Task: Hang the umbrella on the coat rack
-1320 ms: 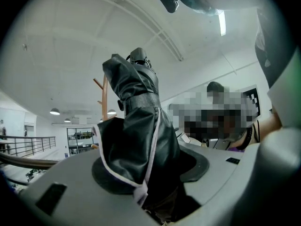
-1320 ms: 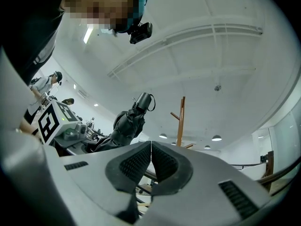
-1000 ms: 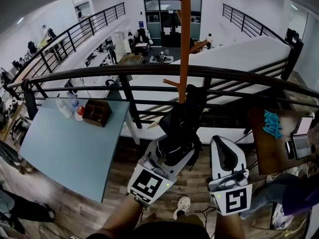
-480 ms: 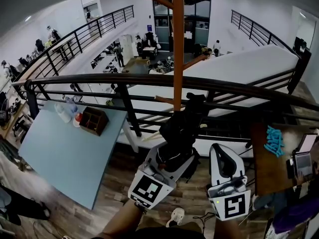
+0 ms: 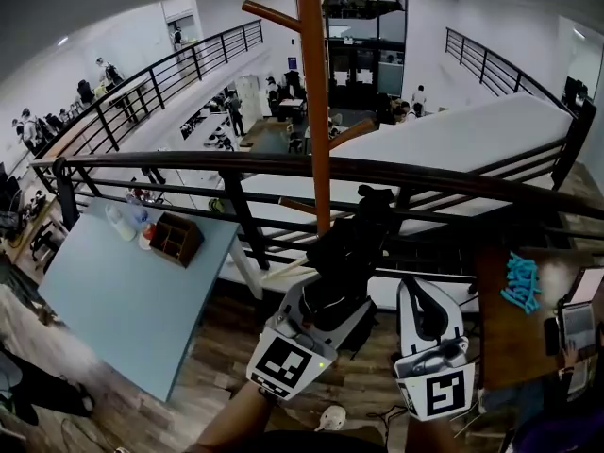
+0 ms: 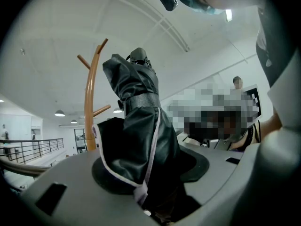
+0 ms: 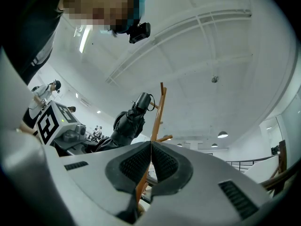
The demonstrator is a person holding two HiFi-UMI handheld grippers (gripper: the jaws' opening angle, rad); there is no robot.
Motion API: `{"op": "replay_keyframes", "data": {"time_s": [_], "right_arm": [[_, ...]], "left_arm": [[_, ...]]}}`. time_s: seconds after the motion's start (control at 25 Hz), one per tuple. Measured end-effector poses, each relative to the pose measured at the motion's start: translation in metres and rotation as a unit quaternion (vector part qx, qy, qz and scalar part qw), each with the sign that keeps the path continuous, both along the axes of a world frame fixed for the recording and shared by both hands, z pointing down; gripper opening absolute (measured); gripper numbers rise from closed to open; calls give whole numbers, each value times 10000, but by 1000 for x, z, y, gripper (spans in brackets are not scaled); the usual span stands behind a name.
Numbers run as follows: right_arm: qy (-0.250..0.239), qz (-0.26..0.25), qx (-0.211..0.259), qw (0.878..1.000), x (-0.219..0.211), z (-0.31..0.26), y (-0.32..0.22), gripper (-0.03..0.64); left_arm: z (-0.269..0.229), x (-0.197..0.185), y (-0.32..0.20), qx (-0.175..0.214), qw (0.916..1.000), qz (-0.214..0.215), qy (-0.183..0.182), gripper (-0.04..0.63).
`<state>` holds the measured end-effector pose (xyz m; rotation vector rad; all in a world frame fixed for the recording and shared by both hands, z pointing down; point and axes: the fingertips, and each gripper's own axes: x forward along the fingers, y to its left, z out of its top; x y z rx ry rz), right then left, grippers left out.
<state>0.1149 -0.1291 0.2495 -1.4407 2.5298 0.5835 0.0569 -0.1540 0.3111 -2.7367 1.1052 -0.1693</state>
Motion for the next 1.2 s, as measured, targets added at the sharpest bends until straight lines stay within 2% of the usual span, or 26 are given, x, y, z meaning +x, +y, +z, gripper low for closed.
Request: {"op": "replay_keyframes", "data": {"time_s": [0.28,0.56,1.0,1.2], "right_arm": [[-44,-31,-7,10000,13,1,-5,31],[-64,-4,-51,10000,11,3,-12,31],[103,207,-138,9996,-13,4,-38,31],[172,313,-104,9993,-35,-6,-52,31]], "left_arm": [[2,15,-5,-8,10000,-1,-48,233],[5,11,-13,-24,10000,0,-48,233],[3,-12,-39,-11,9998,129,149,233],[-7,-30,-51,17,9996,244,128,233]]}}
